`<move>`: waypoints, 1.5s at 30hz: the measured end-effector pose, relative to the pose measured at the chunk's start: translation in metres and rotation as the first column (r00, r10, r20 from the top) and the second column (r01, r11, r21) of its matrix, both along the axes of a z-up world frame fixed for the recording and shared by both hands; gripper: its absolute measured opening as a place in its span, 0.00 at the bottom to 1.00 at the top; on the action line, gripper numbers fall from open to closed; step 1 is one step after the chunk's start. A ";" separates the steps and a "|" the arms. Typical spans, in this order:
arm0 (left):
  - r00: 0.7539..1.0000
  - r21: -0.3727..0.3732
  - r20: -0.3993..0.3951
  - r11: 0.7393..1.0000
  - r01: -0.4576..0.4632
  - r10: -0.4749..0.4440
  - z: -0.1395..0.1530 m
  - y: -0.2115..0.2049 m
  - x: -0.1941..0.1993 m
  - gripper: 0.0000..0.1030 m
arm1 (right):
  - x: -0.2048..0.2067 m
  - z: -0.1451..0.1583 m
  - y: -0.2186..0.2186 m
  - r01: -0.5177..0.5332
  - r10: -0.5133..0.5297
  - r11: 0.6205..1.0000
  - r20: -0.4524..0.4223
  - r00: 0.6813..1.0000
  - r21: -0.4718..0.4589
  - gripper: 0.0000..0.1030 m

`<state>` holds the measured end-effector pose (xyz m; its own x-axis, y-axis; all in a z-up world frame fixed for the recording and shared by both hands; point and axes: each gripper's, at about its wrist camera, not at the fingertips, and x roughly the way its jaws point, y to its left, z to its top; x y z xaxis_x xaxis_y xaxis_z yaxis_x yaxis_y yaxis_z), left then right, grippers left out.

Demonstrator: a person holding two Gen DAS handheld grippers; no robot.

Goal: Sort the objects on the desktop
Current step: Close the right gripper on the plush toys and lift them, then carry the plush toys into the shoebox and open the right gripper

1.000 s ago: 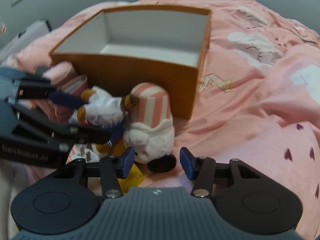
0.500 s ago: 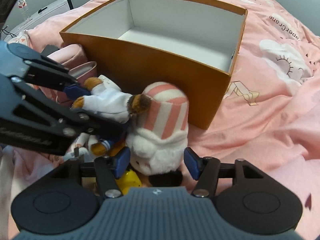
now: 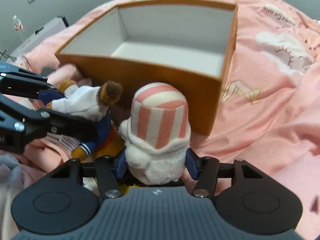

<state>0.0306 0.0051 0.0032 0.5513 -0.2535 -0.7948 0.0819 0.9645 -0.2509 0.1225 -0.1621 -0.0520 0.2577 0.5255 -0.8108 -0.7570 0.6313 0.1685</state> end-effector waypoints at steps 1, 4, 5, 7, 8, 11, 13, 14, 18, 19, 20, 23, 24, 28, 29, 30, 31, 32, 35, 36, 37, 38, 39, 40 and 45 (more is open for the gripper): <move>1.000 -0.014 0.008 1.000 0.001 -0.001 0.005 0.002 -0.001 0.39 | -0.001 0.005 -0.002 0.006 -0.006 1.000 0.007 1.000 0.008 0.58; 0.999 -0.030 0.047 1.000 0.000 0.001 0.022 0.008 -0.004 0.39 | -0.005 0.022 -0.011 0.018 -0.019 0.999 0.027 0.999 0.029 0.58; 0.998 -0.035 0.062 0.999 0.001 0.001 0.029 0.011 -0.006 0.39 | -0.006 0.027 -0.013 0.023 -0.024 0.999 0.038 0.999 0.033 0.58; 0.996 -0.054 0.092 0.999 0.003 0.002 0.041 0.015 -0.008 0.39 | -0.006 0.040 -0.016 0.033 -0.036 0.998 0.060 0.998 0.046 0.58; 0.994 -0.063 0.110 0.998 0.002 0.004 0.049 0.018 -0.009 0.39 | -0.006 0.046 -0.016 0.036 -0.040 0.998 0.070 0.997 0.051 0.58; 0.987 -0.067 0.159 0.998 -0.005 0.016 0.069 0.025 -0.009 0.39 | -0.010 0.065 -0.017 0.027 -0.034 0.997 0.102 0.994 0.075 0.58; 0.981 -0.064 0.190 0.998 -0.015 0.027 0.084 0.033 -0.010 0.39 | -0.010 0.080 -0.017 0.017 -0.029 0.996 0.132 0.991 0.090 0.58; 0.978 -0.055 0.204 0.998 -0.024 0.035 0.090 0.037 -0.010 0.39 | -0.009 0.088 -0.017 0.015 -0.030 0.994 0.144 0.989 0.105 0.58; 0.967 -0.001 0.246 0.997 -0.073 0.071 0.111 0.054 -0.005 0.39 | 0.006 0.111 -0.009 0.011 -0.036 0.985 0.141 0.989 0.173 0.58; 0.966 0.010 0.247 0.996 -0.087 0.082 0.115 0.059 -0.002 0.39 | 0.010 0.114 -0.005 0.013 -0.039 0.983 0.137 0.990 0.185 0.58; 0.965 0.024 0.246 0.995 -0.097 0.088 0.117 0.063 0.001 0.39 | 0.015 0.117 0.000 0.013 -0.040 0.980 0.135 0.990 0.197 0.58; 0.968 0.062 0.229 0.991 -0.121 0.104 0.118 0.075 0.018 0.39 | 0.029 0.120 0.019 0.009 -0.035 0.979 0.125 0.992 0.206 0.58; 0.970 0.069 0.216 0.989 -0.127 0.110 0.116 0.081 0.022 0.39 | 0.035 0.119 0.028 0.002 -0.026 0.978 0.108 0.994 0.210 0.59; 0.985 0.119 0.111 0.982 -0.143 0.130 0.095 0.100 0.052 0.39 | 0.053 0.106 0.059 -0.018 0.006 0.982 0.062 0.998 0.190 0.59; 0.989 0.116 0.078 0.984 -0.137 0.128 0.089 0.104 0.058 0.39 | 0.057 0.101 0.066 -0.026 0.017 0.983 0.049 0.999 0.183 0.59; 0.992 0.107 0.041 0.986 -0.127 0.123 0.081 0.108 0.066 0.39 | 0.061 0.096 0.073 -0.033 0.028 0.985 0.030 0.999 0.171 0.59; 0.993 0.101 0.016 0.988 -0.115 0.114 0.075 0.111 0.071 0.39 | 0.065 0.089 0.080 -0.043 0.042 0.987 0.007 0.999 0.156 0.59; 0.994 0.097 -0.007 0.990 -0.105 0.106 0.069 0.114 0.072 0.39 | 0.068 0.083 0.086 -0.052 0.054 0.988 -0.010 0.998 0.144 0.59; 0.995 0.100 -0.059 0.992 -0.079 0.085 0.053 0.117 0.082 0.39 | 0.075 0.063 0.102 -0.088 0.094 0.991 -0.062 0.994 0.101 0.59; 0.994 0.104 -0.073 0.992 -0.071 0.079 0.049 0.118 0.084 0.39 | 0.076 0.056 0.106 -0.098 0.104 0.992 -0.075 0.992 0.086 0.58; 0.993 0.109 -0.090 0.992 -0.062 0.072 0.045 0.118 0.089 0.39 | 0.077 0.049 0.110 -0.105 0.111 0.992 -0.087 0.990 0.071 0.58; 0.992 0.118 -0.109 0.992 -0.051 0.064 0.040 0.118 0.092 0.39 | 0.077 0.044 0.114 -0.113 0.119 0.992 -0.099 0.988 0.058 0.58; 0.990 0.131 -0.132 0.991 -0.042 0.059 0.033 0.117 0.098 0.39 | 0.078 0.038 0.118 -0.112 0.117 0.993 -0.106 0.987 0.048 0.58; 0.986 0.142 -0.158 0.989 -0.034 0.056 0.025 0.117 0.103 0.39 | 0.081 0.034 0.120 -0.108 0.112 0.993 -0.110 0.988 0.045 0.58; 0.966 0.183 -0.251 0.983 -0.020 0.066 -0.012 0.120 0.121 0.39 | 0.083 0.014 0.122 -0.069 0.069 0.998 -0.154 0.986 0.003 0.58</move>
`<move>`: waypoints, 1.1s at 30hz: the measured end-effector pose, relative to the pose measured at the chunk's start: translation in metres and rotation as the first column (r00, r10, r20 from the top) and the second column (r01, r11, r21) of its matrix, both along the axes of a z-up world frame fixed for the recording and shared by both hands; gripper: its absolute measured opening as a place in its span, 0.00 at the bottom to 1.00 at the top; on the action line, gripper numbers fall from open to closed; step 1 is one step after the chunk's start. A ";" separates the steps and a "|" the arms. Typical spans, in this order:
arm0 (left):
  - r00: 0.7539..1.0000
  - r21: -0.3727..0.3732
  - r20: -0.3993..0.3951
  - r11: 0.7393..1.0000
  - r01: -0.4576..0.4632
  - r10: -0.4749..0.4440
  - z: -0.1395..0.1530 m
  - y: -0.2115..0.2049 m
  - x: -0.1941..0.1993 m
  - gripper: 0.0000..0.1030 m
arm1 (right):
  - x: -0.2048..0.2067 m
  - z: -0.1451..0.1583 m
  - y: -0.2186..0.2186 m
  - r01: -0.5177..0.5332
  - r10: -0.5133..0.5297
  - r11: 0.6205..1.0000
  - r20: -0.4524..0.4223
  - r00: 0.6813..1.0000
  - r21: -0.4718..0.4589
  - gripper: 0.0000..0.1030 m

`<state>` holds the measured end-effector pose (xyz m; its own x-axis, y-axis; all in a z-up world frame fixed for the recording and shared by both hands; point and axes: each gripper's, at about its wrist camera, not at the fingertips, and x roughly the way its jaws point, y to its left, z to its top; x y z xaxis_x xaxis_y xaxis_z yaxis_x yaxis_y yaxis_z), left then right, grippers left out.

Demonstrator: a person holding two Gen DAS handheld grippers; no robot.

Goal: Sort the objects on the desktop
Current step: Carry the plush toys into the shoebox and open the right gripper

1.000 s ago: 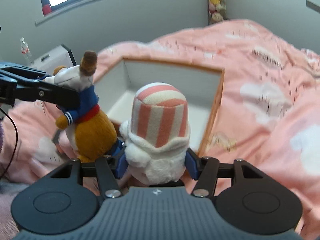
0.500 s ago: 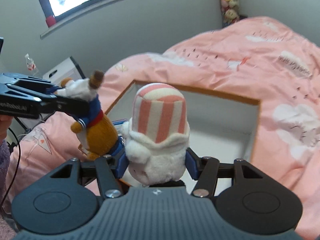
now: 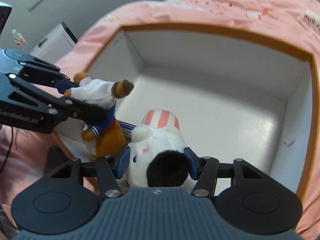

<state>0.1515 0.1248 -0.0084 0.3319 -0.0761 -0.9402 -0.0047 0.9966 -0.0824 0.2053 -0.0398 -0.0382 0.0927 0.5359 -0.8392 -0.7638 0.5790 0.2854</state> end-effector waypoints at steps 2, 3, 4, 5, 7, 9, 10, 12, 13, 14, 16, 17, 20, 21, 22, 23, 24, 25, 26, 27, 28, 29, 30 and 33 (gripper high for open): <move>1.000 0.011 -0.015 1.000 0.002 -0.001 -0.010 0.000 0.005 0.40 | 0.007 -0.008 0.000 0.012 -0.012 1.000 -0.020 1.000 -0.013 0.58; 1.000 0.009 -0.018 1.000 -0.002 0.003 -0.014 0.001 0.007 0.40 | 0.011 -0.010 -0.002 0.021 -0.021 1.000 -0.039 0.999 -0.011 0.58; 1.000 0.007 -0.019 1.000 -0.010 0.010 -0.015 0.002 0.009 0.41 | 0.013 -0.012 -0.004 0.032 -0.032 0.999 -0.061 0.998 -0.007 0.58; 1.000 0.009 -0.021 1.000 -0.015 0.015 -0.017 0.002 0.012 0.41 | 0.016 -0.013 -0.007 0.044 -0.044 0.999 -0.080 0.996 -0.003 0.58; 0.999 0.021 -0.029 1.000 -0.015 0.015 -0.023 0.001 0.018 0.42 | 0.020 -0.015 -0.009 0.072 -0.071 0.997 -0.117 0.991 0.005 0.58; 0.999 0.035 -0.046 0.999 -0.010 0.012 -0.030 -0.001 0.025 0.42 | 0.021 -0.017 -0.009 0.094 -0.091 0.996 -0.144 0.985 0.015 0.58; 0.998 0.042 -0.058 0.999 -0.008 0.011 -0.035 -0.001 0.027 0.42 | 0.021 -0.018 -0.008 0.102 -0.098 0.995 -0.154 0.983 0.017 0.58; 0.997 0.052 -0.077 0.999 -0.013 0.017 -0.043 -0.001 0.030 0.42 | 0.020 -0.020 -0.005 0.115 -0.110 0.993 -0.168 0.980 0.020 0.58; 0.996 0.058 -0.083 0.998 -0.009 0.014 -0.044 -0.001 0.031 0.42 | 0.016 -0.019 -0.005 0.117 -0.112 0.993 -0.169 0.979 0.020 0.57; 0.996 0.064 -0.086 0.998 -0.004 0.010 -0.045 -0.002 0.031 0.42 | 0.016 -0.019 -0.001 0.121 -0.116 0.992 -0.167 0.979 0.019 0.57; 0.996 0.064 -0.091 0.998 0.003 0.003 -0.046 -0.001 0.031 0.43 | 0.019 -0.019 0.004 0.121 -0.117 0.992 -0.169 0.979 0.019 0.57; 0.997 0.057 -0.083 0.998 -0.002 0.007 -0.044 0.001 0.030 0.44 | 0.019 -0.019 0.005 0.119 -0.114 0.993 -0.172 0.978 0.017 0.57; 0.998 0.040 -0.056 0.999 0.007 -0.005 -0.037 0.004 0.024 0.45 | 0.019 -0.019 0.006 0.109 -0.105 0.994 -0.174 0.979 0.014 0.57; 0.999 0.034 -0.043 0.999 0.008 -0.007 -0.033 0.005 0.022 0.46 | 0.018 -0.019 0.007 0.107 -0.103 0.994 -0.173 0.980 0.012 0.57; 0.999 0.023 -0.031 1.000 0.009 -0.008 -0.029 0.007 0.019 0.48 | 0.018 -0.018 0.007 0.106 -0.103 0.994 -0.170 0.980 0.012 0.57; 1.000 0.012 -0.021 1.000 0.008 -0.008 -0.024 0.008 0.016 0.53 | 0.017 -0.018 0.007 0.105 -0.102 0.994 -0.169 0.980 0.011 0.57; 1.000 0.005 -0.008 1.000 -0.002 0.002 -0.019 0.011 0.013 0.58 | 0.017 -0.018 0.008 0.104 -0.101 0.994 -0.170 0.980 0.011 0.57; 1.000 -0.001 0.006 1.000 -0.016 0.016 -0.015 0.013 0.010 0.63 | 0.016 -0.017 0.009 0.102 -0.099 0.995 -0.170 0.980 0.012 0.57; 0.999 -0.009 0.028 1.000 -0.028 0.028 -0.009 0.017 0.006 0.63 | 0.016 -0.018 0.012 0.096 -0.093 0.995 -0.171 0.981 0.014 0.57; 0.999 -0.016 0.042 0.999 -0.031 0.032 -0.005 0.017 0.002 0.63 | 0.014 -0.018 0.015 0.090 -0.086 0.996 -0.172 0.981 0.014 0.57; 0.998 -0.027 0.057 0.999 -0.036 0.037 0.001 0.019 -0.002 0.63 | 0.012 -0.018 0.019 0.079 -0.076 0.997 -0.168 0.983 0.014 0.57; 0.997 -0.034 0.068 0.999 -0.042 0.044 0.006 0.021 -0.005 0.63 | 0.010 -0.017 0.023 0.071 -0.069 0.997 -0.159 0.985 0.010 0.57; 0.995 -0.037 0.082 0.998 -0.048 0.050 0.012 0.020 -0.008 0.63 | 0.008 -0.017 0.027 0.065 -0.064 0.998 -0.152 0.986 0.003 0.57; 0.993 -0.034 0.109 0.998 -0.050 0.053 0.017 0.017 -0.016 0.62 | 0.006 -0.017 0.033 0.060 -0.062 0.998 -0.138 0.988 -0.017 0.57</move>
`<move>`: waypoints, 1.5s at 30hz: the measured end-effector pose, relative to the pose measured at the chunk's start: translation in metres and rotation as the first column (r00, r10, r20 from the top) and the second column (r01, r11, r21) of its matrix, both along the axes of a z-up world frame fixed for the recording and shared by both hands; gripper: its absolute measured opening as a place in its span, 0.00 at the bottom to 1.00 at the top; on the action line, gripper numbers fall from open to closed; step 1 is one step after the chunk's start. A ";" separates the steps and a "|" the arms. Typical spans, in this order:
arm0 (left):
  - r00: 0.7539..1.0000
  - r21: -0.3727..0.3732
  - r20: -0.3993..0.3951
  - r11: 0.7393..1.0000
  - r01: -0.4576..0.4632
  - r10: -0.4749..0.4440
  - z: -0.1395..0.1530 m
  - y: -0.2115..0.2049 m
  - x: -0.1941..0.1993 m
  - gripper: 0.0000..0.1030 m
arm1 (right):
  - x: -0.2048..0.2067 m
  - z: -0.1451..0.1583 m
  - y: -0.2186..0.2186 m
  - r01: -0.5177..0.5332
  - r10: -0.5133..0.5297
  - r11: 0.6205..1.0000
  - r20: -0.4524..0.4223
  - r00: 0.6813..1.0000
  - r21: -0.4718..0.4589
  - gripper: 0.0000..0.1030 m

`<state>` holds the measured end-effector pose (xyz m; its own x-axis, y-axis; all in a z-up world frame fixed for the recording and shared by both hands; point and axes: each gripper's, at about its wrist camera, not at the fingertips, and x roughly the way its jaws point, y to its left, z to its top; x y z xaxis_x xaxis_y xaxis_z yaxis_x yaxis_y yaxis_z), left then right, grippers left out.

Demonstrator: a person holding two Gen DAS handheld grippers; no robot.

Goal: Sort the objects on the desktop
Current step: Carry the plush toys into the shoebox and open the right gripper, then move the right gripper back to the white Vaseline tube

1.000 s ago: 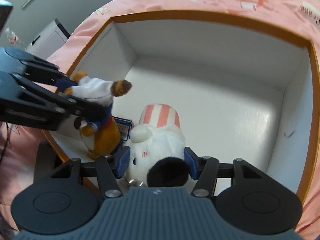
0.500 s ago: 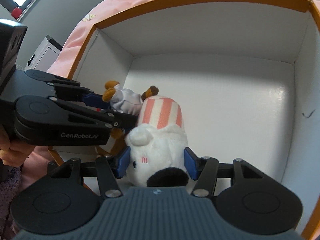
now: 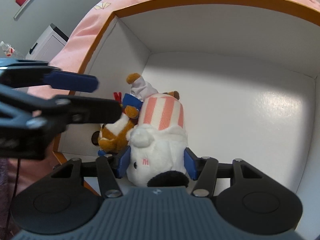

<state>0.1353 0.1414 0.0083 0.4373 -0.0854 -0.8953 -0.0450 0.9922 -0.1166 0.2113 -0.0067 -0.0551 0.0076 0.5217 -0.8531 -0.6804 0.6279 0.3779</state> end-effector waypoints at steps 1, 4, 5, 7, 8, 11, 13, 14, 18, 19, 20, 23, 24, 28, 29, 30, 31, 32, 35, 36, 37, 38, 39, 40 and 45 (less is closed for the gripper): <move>1.000 -0.004 0.003 1.000 -0.005 0.005 0.002 -0.001 -0.002 0.62 | 0.000 -0.001 -0.001 0.000 0.000 1.000 0.001 1.000 -0.003 0.57; 1.000 -0.015 0.015 1.000 -0.013 0.013 0.008 -0.002 -0.005 0.62 | 0.001 -0.001 -0.006 0.014 -0.014 1.000 -0.008 1.000 0.002 0.60; 1.000 -0.015 0.019 1.000 -0.013 0.013 0.007 -0.003 -0.003 0.62 | 0.002 -0.001 -0.007 0.021 -0.021 1.000 -0.008 1.000 0.003 0.62; 0.999 -0.011 0.030 1.000 -0.013 0.013 0.011 -0.005 -0.011 0.62 | -0.002 0.000 -0.001 0.025 -0.025 1.000 0.009 1.000 0.001 0.63; 0.999 -0.010 0.035 1.000 -0.013 0.013 0.014 -0.006 -0.014 0.62 | -0.002 0.000 -0.001 0.021 -0.021 1.000 0.020 1.000 -0.003 0.65; 0.999 -0.002 0.045 1.000 -0.019 0.019 0.022 -0.007 -0.025 0.63 | -0.006 0.005 -0.003 0.022 -0.022 1.000 0.046 0.999 -0.011 0.67; 0.998 -0.005 0.058 1.000 -0.025 0.026 0.029 -0.008 -0.034 0.62 | -0.009 0.011 -0.004 0.029 -0.029 1.000 0.073 0.997 -0.009 0.68; 0.998 -0.011 0.062 1.000 -0.028 0.029 0.032 -0.010 -0.038 0.62 | -0.011 0.014 -0.006 0.032 -0.032 0.999 0.087 0.996 -0.002 0.68; 0.996 -0.038 0.089 0.999 -0.016 0.019 0.042 -0.020 -0.055 0.62 | -0.021 0.039 -0.024 0.049 -0.057 0.997 0.161 0.985 0.052 0.68; 0.995 -0.039 0.098 0.999 -0.010 0.014 0.044 -0.024 -0.060 0.63 | -0.026 0.047 -0.031 0.053 -0.065 0.996 0.182 0.981 0.073 0.67; 0.994 -0.040 0.106 0.999 -0.003 0.007 0.046 -0.029 -0.064 0.62 | -0.030 0.054 -0.038 0.055 -0.074 0.994 0.198 0.978 0.095 0.67; 0.991 -0.039 0.132 0.999 0.026 -0.020 0.051 -0.045 -0.075 0.61 | -0.044 0.070 -0.062 0.066 -0.101 0.985 0.225 0.969 0.157 0.63; 0.990 -0.037 0.140 0.999 0.037 -0.032 0.053 -0.051 -0.077 0.61 | -0.049 0.075 -0.070 0.070 -0.109 0.983 0.231 0.967 0.170 0.61; 0.980 -0.016 0.168 0.993 0.113 -0.109 0.055 -0.080 -0.088 0.59 | -0.071 0.085 -0.104 0.112 -0.161 0.972 0.242 0.957 0.207 0.57; 0.978 -0.005 0.169 0.992 0.127 -0.124 0.054 -0.087 -0.090 0.58 | -0.076 0.085 -0.111 0.127 -0.177 0.969 0.238 0.955 0.211 0.57; 0.977 0.007 0.168 0.991 0.136 -0.135 0.053 -0.092 -0.092 0.58 | -0.081 0.084 -0.119 0.143 -0.193 0.966 0.232 0.953 0.214 0.57; 0.976 0.019 0.165 0.990 0.143 -0.144 0.050 -0.098 -0.093 0.57 | -0.085 0.082 -0.124 0.154 -0.201 0.966 0.228 0.953 0.210 0.57; 0.976 0.026 0.159 0.989 0.147 -0.149 0.047 -0.102 -0.094 0.56 | -0.090 0.079 -0.129 0.164 -0.208 0.967 0.226 0.952 0.197 0.56; 0.981 0.023 0.131 0.989 0.145 -0.146 0.036 -0.112 -0.097 0.52 | -0.105 0.063 -0.135 0.171 -0.202 0.974 0.226 0.953 0.148 0.56; 0.982 0.017 0.119 0.989 0.145 -0.146 0.032 -0.115 -0.098 0.51 | -0.109 0.057 -0.136 0.171 -0.198 0.976 0.223 0.955 0.134 0.56; 0.984 0.010 0.107 0.990 0.144 -0.144 0.027 -0.117 -0.098 0.50 | -0.113 0.050 -0.138 0.172 -0.195 0.978 0.215 0.957 0.121 0.56; 0.985 0.008 0.098 0.990 0.143 -0.143 0.023 -0.119 -0.100 0.50 | -0.116 0.045 -0.138 0.174 -0.194 0.979 0.210 0.958 0.110 0.56; 0.986 0.014 0.092 0.990 0.139 -0.140 0.020 -0.121 -0.102 0.50 | -0.119 0.039 -0.138 0.175 -0.192 0.980 0.208 0.959 0.097 0.56; 0.987 0.024 0.087 0.991 0.134 -0.135 0.018 -0.122 -0.102 0.50 | -0.122 0.034 -0.139 0.174 -0.187 0.981 0.210 0.960 0.081 0.56; 0.988 0.071 0.084 0.990 0.120 -0.126 0.009 -0.132 -0.106 0.50 | -0.135 0.015 -0.137 0.171 -0.179 0.984 0.213 0.961 0.055 0.56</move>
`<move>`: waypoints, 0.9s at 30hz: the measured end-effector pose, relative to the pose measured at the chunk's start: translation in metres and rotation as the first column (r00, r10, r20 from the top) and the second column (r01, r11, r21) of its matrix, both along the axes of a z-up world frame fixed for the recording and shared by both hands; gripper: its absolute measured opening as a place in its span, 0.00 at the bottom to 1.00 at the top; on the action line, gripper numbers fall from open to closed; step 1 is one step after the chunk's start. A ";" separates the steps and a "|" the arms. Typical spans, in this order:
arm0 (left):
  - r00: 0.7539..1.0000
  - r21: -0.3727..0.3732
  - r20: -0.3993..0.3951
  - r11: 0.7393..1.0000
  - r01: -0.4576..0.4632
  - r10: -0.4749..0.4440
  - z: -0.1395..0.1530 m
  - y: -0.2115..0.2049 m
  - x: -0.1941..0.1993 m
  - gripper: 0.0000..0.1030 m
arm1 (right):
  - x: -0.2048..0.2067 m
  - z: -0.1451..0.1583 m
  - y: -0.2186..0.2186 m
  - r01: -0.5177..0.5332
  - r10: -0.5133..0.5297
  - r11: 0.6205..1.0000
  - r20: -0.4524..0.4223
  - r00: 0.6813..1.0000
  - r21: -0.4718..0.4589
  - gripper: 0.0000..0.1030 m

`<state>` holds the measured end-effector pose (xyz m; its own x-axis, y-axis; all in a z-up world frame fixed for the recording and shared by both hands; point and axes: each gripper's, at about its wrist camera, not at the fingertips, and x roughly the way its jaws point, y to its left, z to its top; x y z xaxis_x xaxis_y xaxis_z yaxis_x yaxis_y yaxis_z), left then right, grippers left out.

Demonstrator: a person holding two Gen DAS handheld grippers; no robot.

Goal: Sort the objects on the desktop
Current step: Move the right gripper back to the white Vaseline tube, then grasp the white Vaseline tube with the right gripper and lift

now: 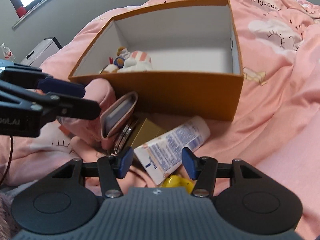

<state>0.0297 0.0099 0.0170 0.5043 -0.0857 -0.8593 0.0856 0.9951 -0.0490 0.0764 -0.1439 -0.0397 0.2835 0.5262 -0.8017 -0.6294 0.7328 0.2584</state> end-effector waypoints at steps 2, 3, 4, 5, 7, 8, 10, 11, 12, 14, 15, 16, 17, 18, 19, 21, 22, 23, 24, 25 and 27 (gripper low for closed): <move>1.000 0.004 0.009 1.000 0.012 -0.012 -0.004 -0.004 -0.001 0.50 | -0.005 -0.003 0.001 0.006 -0.005 1.000 0.025 1.000 -0.013 0.56; 1.000 0.006 0.011 1.000 0.017 -0.018 -0.005 -0.007 -0.001 0.50 | -0.008 -0.004 0.001 0.009 -0.008 1.000 0.039 0.999 -0.021 0.56; 1.000 0.009 0.011 1.000 0.022 -0.023 -0.008 -0.010 -0.001 0.50 | -0.011 -0.006 0.002 0.010 -0.009 1.000 0.053 0.999 -0.027 0.56; 1.000 0.012 0.008 1.000 0.028 -0.028 -0.011 -0.013 -0.001 0.50 | -0.013 -0.007 0.003 0.010 -0.008 0.999 0.061 0.998 -0.031 0.56; 0.999 0.020 -0.008 0.999 0.044 -0.044 -0.017 -0.019 0.000 0.50 | -0.016 -0.009 0.004 0.011 -0.007 0.999 0.075 0.997 -0.048 0.56; 0.999 0.023 -0.013 0.998 0.051 -0.050 -0.019 -0.021 0.000 0.50 | -0.017 -0.009 0.005 0.012 -0.007 0.998 0.083 0.997 -0.055 0.56; 0.998 0.030 -0.020 0.998 0.059 -0.058 -0.023 -0.025 -0.001 0.50 | -0.017 -0.010 0.006 0.011 -0.005 0.998 0.093 0.996 -0.062 0.56; 0.998 0.034 -0.020 0.998 0.058 -0.058 -0.024 -0.025 -0.001 0.50 | -0.017 -0.011 0.007 0.008 -0.002 0.998 0.093 0.996 -0.064 0.56; 0.998 0.039 -0.020 0.998 0.056 -0.055 -0.024 -0.025 -0.001 0.50 | -0.017 -0.013 0.009 0.004 0.003 0.997 0.093 0.996 -0.073 0.56; 0.999 0.046 -0.017 0.998 0.043 -0.043 -0.024 -0.024 -0.001 0.50 | -0.019 -0.018 0.013 -0.012 0.021 0.996 0.093 0.995 -0.092 0.54; 0.999 0.047 -0.016 0.998 0.038 -0.037 -0.023 -0.023 -0.001 0.50 | -0.019 -0.021 0.016 -0.025 0.034 0.994 0.092 0.995 -0.106 0.53; 0.999 0.047 -0.016 0.998 0.032 -0.031 -0.022 -0.022 -0.001 0.50 | -0.020 -0.023 0.018 -0.034 0.045 0.992 0.093 0.995 -0.118 0.51; 1.000 0.048 -0.016 0.998 0.027 -0.026 -0.022 -0.022 0.000 0.50 | -0.020 -0.024 0.021 -0.043 0.055 0.991 0.096 0.994 -0.130 0.49; 1.000 0.050 -0.017 0.998 0.024 -0.023 -0.022 -0.021 0.000 0.50 | -0.021 -0.025 0.023 -0.049 0.064 0.989 0.103 0.993 -0.138 0.48; 1.000 0.052 -0.019 0.998 0.022 -0.021 -0.022 -0.021 0.000 0.50 | -0.022 -0.025 0.024 -0.053 0.068 0.989 0.108 0.992 -0.139 0.47; 1.000 0.057 -0.023 0.998 0.020 -0.018 -0.023 -0.021 0.001 0.50 | -0.022 -0.025 0.023 -0.051 0.067 0.989 0.112 0.991 -0.139 0.40; 1.000 0.058 -0.024 0.998 0.020 -0.018 -0.023 -0.021 0.001 0.50 | -0.021 -0.024 0.022 -0.047 0.063 0.989 0.113 0.992 -0.140 0.37; 1.000 0.058 -0.025 0.998 0.020 -0.018 -0.023 -0.021 0.001 0.50 | -0.021 -0.024 0.022 -0.045 0.061 0.989 0.114 0.992 -0.139 0.34; 1.000 0.058 -0.024 0.998 0.019 -0.018 -0.023 -0.021 0.000 0.50 | -0.022 -0.023 0.021 -0.046 0.063 0.990 0.117 0.991 -0.137 0.31; 1.000 0.058 -0.022 0.998 0.019 -0.017 -0.023 -0.021 0.000 0.50 | -0.024 -0.023 0.021 -0.048 0.066 0.989 0.123 0.990 -0.139 0.29; 1.000 0.059 -0.021 0.998 0.019 -0.018 -0.023 -0.020 0.000 0.50 | -0.027 -0.021 0.021 -0.048 0.069 0.988 0.144 0.987 -0.146 0.25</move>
<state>0.0300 -0.0106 -0.0063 0.4854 -0.0439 -0.8732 0.1038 0.9946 0.0077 0.0494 -0.1226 -0.0603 0.3769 0.4296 -0.8206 -0.6959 0.7160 0.0552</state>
